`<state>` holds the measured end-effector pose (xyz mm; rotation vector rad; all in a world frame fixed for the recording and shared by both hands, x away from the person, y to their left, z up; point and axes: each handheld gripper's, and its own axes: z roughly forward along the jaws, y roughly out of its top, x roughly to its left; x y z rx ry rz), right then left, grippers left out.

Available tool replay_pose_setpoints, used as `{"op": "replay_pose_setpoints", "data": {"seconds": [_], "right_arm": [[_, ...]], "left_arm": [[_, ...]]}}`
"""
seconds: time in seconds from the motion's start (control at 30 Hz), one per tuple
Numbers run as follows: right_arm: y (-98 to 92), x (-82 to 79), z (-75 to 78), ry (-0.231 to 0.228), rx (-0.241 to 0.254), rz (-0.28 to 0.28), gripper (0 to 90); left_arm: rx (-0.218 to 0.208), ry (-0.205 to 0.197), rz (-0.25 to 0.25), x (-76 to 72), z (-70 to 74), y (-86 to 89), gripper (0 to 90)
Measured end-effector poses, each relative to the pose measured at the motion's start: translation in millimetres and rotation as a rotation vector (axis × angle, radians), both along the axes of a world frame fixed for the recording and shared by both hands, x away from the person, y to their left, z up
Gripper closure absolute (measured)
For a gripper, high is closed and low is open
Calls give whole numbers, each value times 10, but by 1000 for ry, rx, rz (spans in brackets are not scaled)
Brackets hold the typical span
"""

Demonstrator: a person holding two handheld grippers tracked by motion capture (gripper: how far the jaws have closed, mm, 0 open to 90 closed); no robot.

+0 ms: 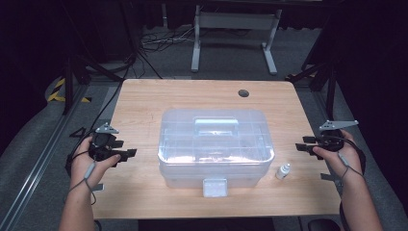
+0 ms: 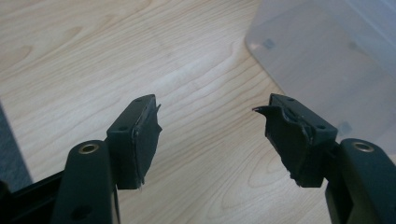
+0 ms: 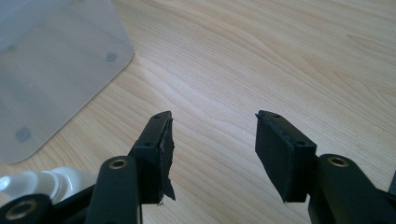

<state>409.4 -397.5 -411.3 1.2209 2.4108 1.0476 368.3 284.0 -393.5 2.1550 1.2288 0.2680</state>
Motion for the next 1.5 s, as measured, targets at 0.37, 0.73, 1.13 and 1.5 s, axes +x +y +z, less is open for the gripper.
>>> {"op": "replay_pose_setpoints", "data": {"seconds": [0.37, 0.73, 1.13, 1.5], "right_arm": [[-49, -37, -11, 1, 3, 2, 468], [-53, -56, 5, 4, 14, -2, 473], [-52, -91, -5, 8, 31, -13, 465], [-63, -146, 14, 1, 50, -23, 463]], "left_arm": [[31, -18, -10, 46, -40, -23, 316], [-20, -93, -63, -116, 323, -140, 297], [-56, -139, -136, -283, 772, -376, 382], [-127, -249, -257, -262, 1123, -775, 356]]}}
